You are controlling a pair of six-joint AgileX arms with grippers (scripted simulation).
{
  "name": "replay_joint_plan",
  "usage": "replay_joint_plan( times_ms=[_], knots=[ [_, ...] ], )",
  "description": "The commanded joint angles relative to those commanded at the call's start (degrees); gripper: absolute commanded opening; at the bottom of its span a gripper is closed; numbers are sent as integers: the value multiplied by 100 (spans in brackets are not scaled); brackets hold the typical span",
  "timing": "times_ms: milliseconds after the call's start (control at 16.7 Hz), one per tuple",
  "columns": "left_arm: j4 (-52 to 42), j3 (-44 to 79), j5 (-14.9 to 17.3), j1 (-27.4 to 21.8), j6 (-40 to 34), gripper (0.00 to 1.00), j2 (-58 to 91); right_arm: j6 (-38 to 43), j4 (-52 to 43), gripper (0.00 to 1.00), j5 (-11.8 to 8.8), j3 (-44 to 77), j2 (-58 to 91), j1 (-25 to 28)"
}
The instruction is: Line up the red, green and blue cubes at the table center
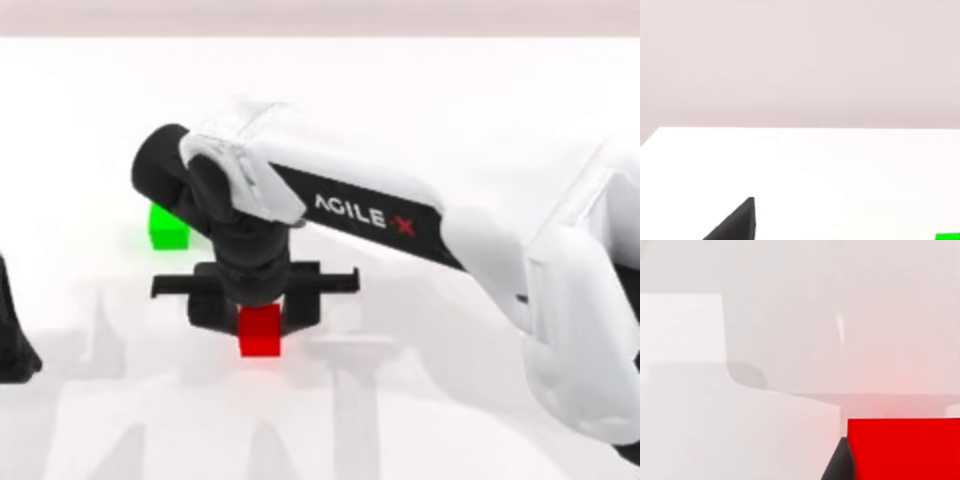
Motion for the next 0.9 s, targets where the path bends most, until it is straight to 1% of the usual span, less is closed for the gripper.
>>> replay_joint_plan(
  times_ms=[720,780,900],
  knots=[
    [0,0,0,0,0,100,0,0,0,98,0,0,0,0],
    [0,0,0,0,0,100,0,0,0,100,0,0,0,0],
    [0,0,0,0,0,100,0,0,0,100,0,0,0,0]
  ],
)
